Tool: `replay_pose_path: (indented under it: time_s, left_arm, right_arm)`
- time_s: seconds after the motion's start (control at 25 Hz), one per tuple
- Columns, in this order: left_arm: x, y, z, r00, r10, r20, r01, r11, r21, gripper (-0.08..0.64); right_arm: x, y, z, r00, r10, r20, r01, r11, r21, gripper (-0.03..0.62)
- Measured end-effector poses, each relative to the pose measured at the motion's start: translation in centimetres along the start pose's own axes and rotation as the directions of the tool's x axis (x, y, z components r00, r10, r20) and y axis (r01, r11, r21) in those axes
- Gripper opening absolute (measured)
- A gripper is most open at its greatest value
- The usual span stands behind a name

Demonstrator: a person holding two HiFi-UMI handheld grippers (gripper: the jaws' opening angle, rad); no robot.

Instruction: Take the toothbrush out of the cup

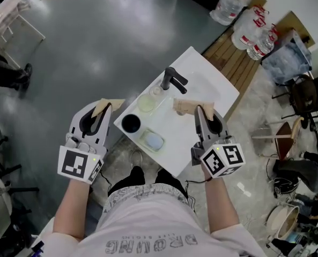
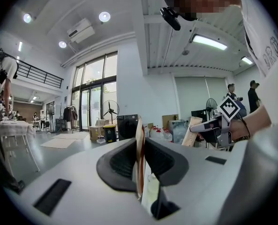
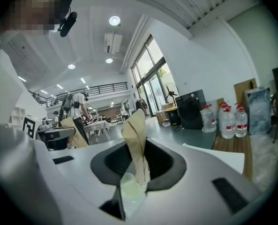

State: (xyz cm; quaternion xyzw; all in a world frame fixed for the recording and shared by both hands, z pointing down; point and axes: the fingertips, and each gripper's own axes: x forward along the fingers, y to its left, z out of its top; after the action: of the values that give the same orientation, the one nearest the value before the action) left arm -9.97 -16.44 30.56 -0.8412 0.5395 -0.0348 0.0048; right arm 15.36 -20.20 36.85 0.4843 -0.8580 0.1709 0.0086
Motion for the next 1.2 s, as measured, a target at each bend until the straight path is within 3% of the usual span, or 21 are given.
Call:
replay_pose_path:
  time_s: [1.2]
  left_arm:
    - [2.7,-2.6,2.0,0.996,-0.082,0.040,0.081,0.996,0.023,0.064]
  right_arm:
    - [-3.9,-1.2,1.9,0.998,-0.037,0.044,0.037,0.999,-0.011,0.083]
